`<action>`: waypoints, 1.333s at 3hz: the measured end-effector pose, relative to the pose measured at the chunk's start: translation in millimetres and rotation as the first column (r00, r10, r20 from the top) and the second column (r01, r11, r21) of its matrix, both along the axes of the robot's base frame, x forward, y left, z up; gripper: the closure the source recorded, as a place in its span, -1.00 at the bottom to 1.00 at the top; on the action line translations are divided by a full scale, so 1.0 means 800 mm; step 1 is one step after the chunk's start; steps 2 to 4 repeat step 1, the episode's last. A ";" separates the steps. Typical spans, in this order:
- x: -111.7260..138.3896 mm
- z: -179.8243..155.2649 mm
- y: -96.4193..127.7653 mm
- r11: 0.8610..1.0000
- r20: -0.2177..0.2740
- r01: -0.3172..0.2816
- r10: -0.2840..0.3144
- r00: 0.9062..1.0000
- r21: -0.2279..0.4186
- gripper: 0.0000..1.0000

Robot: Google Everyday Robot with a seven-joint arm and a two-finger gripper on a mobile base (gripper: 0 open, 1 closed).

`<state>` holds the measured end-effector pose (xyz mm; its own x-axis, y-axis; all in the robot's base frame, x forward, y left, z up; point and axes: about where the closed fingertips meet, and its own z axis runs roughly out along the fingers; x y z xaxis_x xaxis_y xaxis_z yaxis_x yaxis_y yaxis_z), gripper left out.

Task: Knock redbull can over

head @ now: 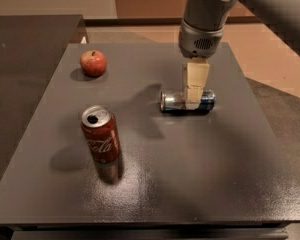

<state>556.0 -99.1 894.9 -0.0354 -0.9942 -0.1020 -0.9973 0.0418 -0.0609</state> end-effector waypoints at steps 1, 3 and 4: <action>0.000 0.000 0.000 1.000 0.000 0.000 0.000 1.000 0.000 -1.00; 0.000 0.000 0.000 1.000 0.000 0.000 0.000 1.000 0.000 -1.00; 0.000 0.000 0.000 1.000 0.000 0.000 0.000 1.000 0.000 -1.00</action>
Offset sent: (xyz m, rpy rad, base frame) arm 0.0000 0.0000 0.0000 0.0000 0.0000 0.0000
